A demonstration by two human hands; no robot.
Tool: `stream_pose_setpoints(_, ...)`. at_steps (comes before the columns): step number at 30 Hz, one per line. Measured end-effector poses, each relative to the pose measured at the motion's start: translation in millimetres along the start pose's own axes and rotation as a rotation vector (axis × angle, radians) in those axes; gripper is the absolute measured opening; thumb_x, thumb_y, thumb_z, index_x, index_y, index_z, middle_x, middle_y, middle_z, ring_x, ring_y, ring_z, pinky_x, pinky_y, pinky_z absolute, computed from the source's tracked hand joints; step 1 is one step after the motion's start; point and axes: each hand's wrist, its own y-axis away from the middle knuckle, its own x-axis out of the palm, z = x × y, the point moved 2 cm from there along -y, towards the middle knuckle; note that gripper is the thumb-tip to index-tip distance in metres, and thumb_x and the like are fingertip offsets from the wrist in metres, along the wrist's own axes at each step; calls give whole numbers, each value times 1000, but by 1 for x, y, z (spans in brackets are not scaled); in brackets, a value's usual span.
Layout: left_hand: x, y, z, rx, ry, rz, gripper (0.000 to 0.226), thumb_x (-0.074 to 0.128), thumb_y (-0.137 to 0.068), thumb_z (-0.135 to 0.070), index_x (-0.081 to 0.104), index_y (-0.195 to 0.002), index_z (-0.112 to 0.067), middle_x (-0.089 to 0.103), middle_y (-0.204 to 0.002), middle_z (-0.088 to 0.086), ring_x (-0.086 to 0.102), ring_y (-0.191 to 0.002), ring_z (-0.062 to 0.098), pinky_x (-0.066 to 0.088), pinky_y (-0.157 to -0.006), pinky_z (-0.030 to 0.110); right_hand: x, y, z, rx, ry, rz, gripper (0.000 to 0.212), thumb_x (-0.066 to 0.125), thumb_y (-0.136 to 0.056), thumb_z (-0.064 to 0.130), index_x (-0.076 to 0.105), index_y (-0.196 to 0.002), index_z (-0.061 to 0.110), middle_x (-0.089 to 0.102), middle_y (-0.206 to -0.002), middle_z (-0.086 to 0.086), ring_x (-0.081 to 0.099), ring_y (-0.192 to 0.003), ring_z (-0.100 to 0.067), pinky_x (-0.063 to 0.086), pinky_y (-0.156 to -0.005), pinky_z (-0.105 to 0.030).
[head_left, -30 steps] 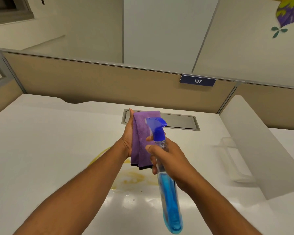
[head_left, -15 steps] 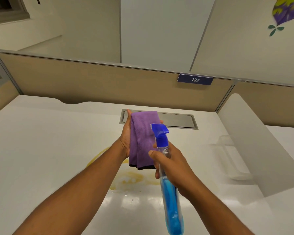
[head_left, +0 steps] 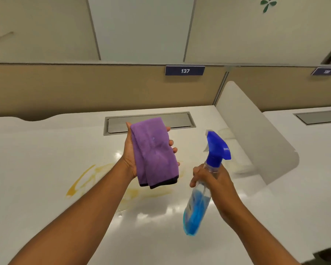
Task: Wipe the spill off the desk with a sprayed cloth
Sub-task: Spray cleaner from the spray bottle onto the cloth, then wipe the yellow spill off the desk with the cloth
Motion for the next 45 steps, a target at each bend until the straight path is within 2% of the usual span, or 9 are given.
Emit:
stream_pose_setpoints(4, 13, -21, 28, -87, 44, 161, 121, 39, -68, -109, 63, -143, -18, 65, -112, 20, 62, -112, 44, 20, -120, 84, -67, -3, -24, 11, -100, -145, 62, 71, -59, 63, 67, -103, 20, 71, -99, 0, 69, -103, -22, 54, -99, -42)
stream_pose_setpoints(7, 23, -36, 49, -121, 56, 183, 118, 43, -68, -109, 66, -138, -18, 66, -110, 19, 63, -110, 42, 21, -119, 84, -112, -11, -35, -32, -84, -196, 58, 77, -68, 64, 63, -110, 26, 67, -95, 7, 69, -96, -7, 52, -93, -34)
stream_pose_setpoints(11, 32, -53, 76, -168, 61, 183, 115, 43, -70, -108, 68, -138, -18, 68, -112, 17, 62, -110, 41, 27, -118, 82, -168, -28, -53, -70, -15, -188, 31, 78, -80, 56, 63, -95, 33, 66, -95, -1, 68, -91, -2, 51, -90, -31)
stream_pose_setpoints(16, 39, -73, 102, -203, 74, 171, 116, 47, -69, -108, 60, -144, -21, 65, -115, 16, 62, -111, 41, 15, -122, 83, -217, -46, -81, -44, 28, -136, 43, 78, -84, 57, 70, -115, 28, 73, -116, 1, 69, -114, -5, 48, -95, -29)
stream_pose_setpoints(23, 39, -92, 122, -221, 99, 168, 115, 48, -69, -107, 57, -146, -22, 64, -116, 14, 57, -114, 38, 15, -123, 82, -254, -68, -93, -92, 70, -115, 24, 75, -91, 41, 72, -115, 39, 74, -127, 8, 65, -126, -10, 49, -97, -22)
stream_pose_setpoints(32, 46, -105, 129, -192, 107, 159, 115, 47, -68, -108, 62, -142, -21, 65, -114, 16, 62, -111, 40, 15, -123, 82, -251, -68, -94, -59, 63, -144, 60, 85, -63, 69, 66, -118, 54, 71, -130, 25, 62, -126, 4, 50, -105, -28)
stream_pose_setpoints(35, 48, -105, 127, -187, 123, 186, 116, 45, -69, -108, 62, -142, -19, 62, -115, 17, 61, -111, 41, 13, -122, 83, -240, -52, -95, -2, 65, -312, 68, 93, -63, 49, 55, -120, 50, 67, -122, 31, 62, -116, 12, 50, -99, -14)
stream_pose_setpoints(40, 45, -94, 115, -158, 184, 273, 117, 47, -69, -107, 60, -143, -18, 59, -118, 18, 57, -115, 41, 7, -123, 83, -180, 9, -107, 127, 26, -812, 43, 87, -81, 15, 50, -93, 33, 60, -98, 0, 60, -83, -14, 60, -87, -45)
stream_pose_setpoints(45, 30, -66, 101, -126, 179, 222, 118, 47, -69, -107, 60, -144, -17, 58, -119, 18, 57, -115, 41, 6, -126, 80, -72, 24, -95, 77, -8, -283, 31, 80, -90, 29, 57, -99, 46, 63, -99, 28, 64, -100, 1, 49, -79, -18)
